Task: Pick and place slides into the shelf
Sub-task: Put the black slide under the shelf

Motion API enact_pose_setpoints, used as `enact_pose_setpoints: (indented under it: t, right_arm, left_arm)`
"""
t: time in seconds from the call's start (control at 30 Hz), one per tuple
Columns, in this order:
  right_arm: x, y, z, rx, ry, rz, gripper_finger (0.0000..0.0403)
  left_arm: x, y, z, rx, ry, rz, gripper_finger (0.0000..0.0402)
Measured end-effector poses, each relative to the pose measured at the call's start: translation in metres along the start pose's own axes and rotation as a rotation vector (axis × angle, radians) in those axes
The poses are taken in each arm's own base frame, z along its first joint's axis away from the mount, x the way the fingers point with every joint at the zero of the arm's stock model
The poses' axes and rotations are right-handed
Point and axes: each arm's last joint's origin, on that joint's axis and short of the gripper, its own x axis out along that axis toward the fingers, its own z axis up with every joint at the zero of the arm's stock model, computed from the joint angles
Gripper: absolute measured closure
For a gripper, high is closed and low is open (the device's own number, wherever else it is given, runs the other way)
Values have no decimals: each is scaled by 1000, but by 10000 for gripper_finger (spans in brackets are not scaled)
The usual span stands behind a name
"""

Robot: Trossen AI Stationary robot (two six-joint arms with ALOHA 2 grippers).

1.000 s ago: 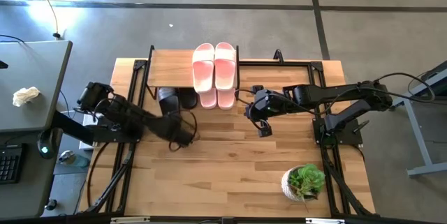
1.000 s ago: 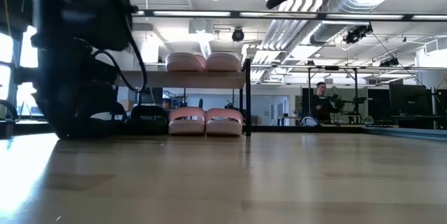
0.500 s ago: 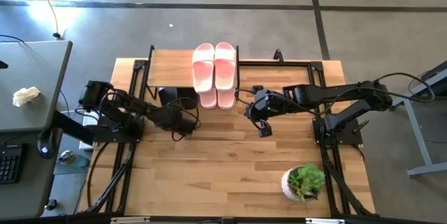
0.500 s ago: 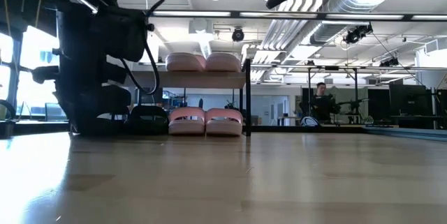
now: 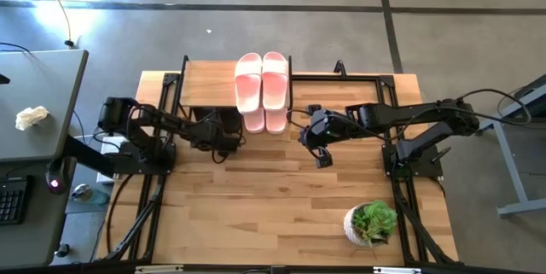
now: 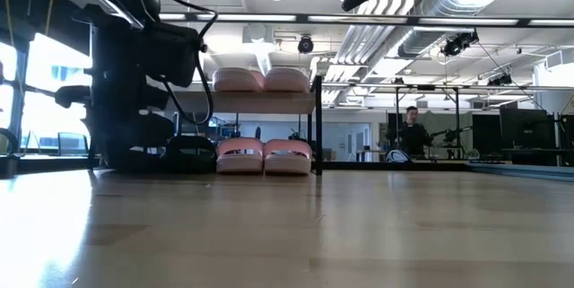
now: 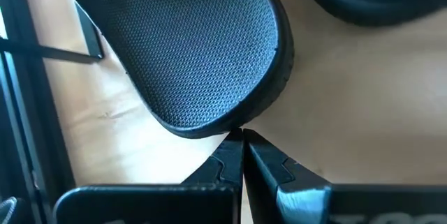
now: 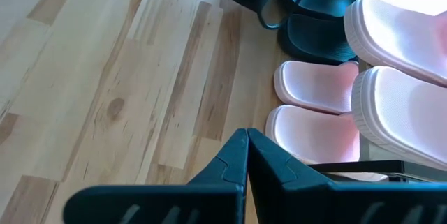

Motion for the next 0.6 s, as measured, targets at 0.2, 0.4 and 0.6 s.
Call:
enact_pose_setpoints:
  t: [0.2,0.4,0.6]
  right_arm:
    - [0,0,0,-3,-3,11,403]
    - [0,1,0,2,-7,25,403]
    - [0,1,0,4,-8,25,403]
  left_arm:
    - [4,4,8,-24,-6,20,401]
    - [6,6,13,-23,1,28,401]
    - [7,6,12,-19,-6,31,401]
